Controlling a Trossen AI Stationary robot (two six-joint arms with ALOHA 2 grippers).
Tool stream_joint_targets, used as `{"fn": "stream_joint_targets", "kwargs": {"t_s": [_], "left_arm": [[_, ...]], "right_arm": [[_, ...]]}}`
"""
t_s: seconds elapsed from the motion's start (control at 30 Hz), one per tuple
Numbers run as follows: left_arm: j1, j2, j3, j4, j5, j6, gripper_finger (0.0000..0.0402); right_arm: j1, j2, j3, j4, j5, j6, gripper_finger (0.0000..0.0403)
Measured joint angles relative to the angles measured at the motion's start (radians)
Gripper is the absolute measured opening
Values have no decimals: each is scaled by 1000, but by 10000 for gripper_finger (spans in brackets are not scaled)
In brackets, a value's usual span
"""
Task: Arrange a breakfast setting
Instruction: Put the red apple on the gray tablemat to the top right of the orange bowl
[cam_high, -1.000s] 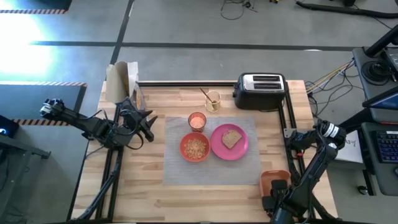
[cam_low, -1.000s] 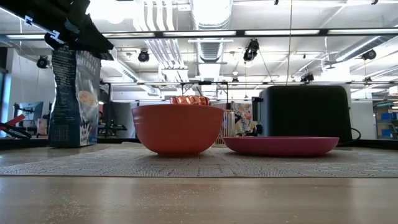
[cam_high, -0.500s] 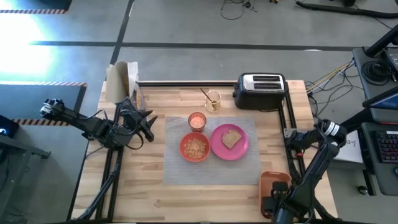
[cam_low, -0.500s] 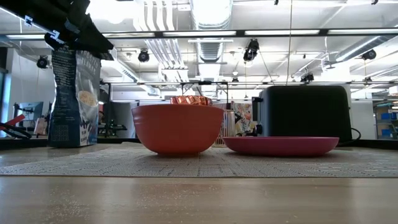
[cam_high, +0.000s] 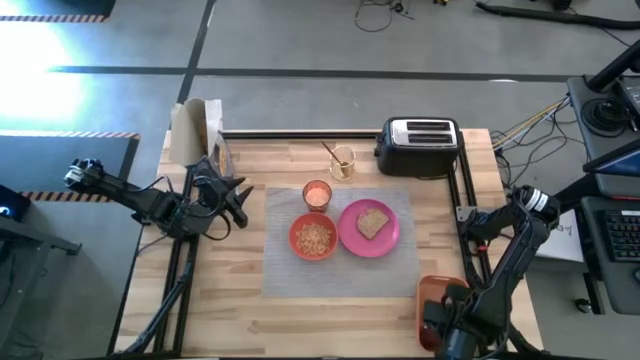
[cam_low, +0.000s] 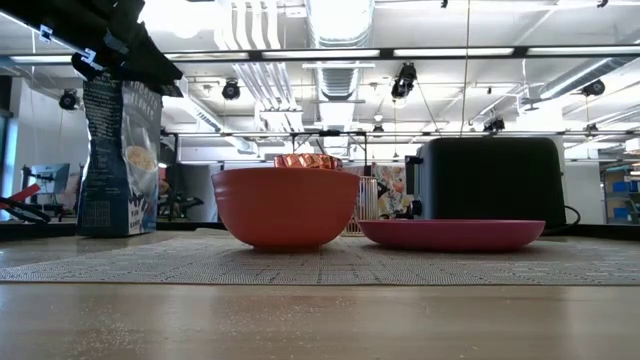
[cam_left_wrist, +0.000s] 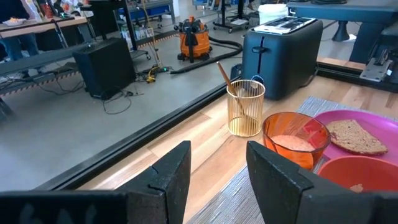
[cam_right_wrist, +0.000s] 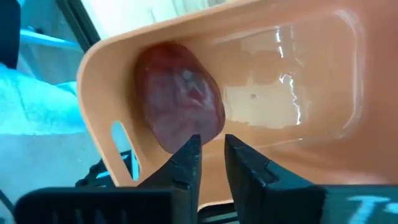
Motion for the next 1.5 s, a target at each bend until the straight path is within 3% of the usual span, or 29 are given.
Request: {"fn": "stream_joint_targets", "kwargs": {"t_s": [0.37,0.53,0.8,1.07,1.5], "left_arm": [[0,0,0,0,0,-3,139],[0,0,0,0,0,2,139],[0,0,0,-1,0,3,139],[0,0,0,-1,0,4,139],[0,0,0,-1,0,4,139]], "right_arm": [[0,2,-33,14,0,-33,158],[0,2,-37,17,52,-42,204],[-4,2,-38,95,53,-38,256],[-4,2,-46,162,61,-57,283],[-4,2,-87,233,75,-58,283]]}}
